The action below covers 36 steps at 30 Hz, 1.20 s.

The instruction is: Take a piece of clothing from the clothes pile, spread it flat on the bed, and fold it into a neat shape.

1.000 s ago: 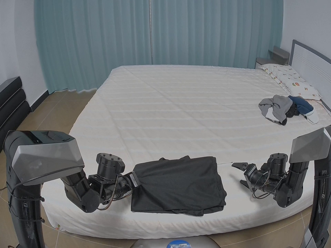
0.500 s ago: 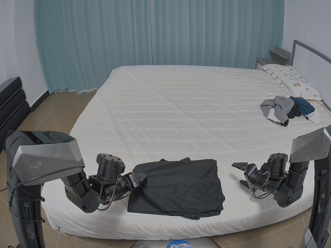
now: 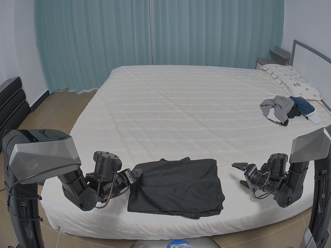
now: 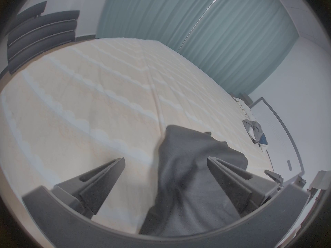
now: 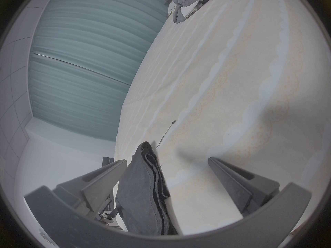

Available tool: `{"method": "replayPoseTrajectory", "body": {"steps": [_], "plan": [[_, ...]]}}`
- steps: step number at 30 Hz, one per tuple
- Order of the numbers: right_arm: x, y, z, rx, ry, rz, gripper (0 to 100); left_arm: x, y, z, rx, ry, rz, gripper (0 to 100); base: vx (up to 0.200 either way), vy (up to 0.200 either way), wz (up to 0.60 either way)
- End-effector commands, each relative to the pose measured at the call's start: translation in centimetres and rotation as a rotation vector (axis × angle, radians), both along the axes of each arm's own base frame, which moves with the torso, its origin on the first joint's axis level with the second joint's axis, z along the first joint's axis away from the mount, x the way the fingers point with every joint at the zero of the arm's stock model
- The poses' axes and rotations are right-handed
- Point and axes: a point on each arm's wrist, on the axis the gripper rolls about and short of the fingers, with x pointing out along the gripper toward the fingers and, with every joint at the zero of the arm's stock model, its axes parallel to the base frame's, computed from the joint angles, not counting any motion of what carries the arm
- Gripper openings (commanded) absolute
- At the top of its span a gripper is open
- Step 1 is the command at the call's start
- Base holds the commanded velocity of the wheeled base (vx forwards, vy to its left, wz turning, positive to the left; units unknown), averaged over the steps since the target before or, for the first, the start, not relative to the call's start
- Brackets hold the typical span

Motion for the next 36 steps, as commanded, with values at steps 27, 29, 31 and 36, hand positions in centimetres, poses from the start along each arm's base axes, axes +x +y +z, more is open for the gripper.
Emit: {"method": "replayPoseTrajectory", "body": {"steps": [27,29,31,36], "plan": [[-5.1,-2.6,10.4,-0.268,-0.322,-0.106,100,-7.2,8.4,13.4,0.06,-0.396,0.262,100,0.0,0.0,0.0],[-6.4,-3.0,11.8,-0.315,-0.375,-0.109,100,-8.5,8.3,14.6,0.045,-0.435,0.251,100,0.0,0.0,0.0],[-7.8,-3.6,13.3,-0.37,-0.438,-0.12,100,-10.1,8.4,15.8,0.047,-0.485,0.233,100,0.0,0.0,0.0],[-10.9,-4.5,15.7,-0.467,-0.556,-0.148,100,-13.5,8.8,17.4,0.1,-0.579,0.197,100,0.0,0.0,0.0]]}}
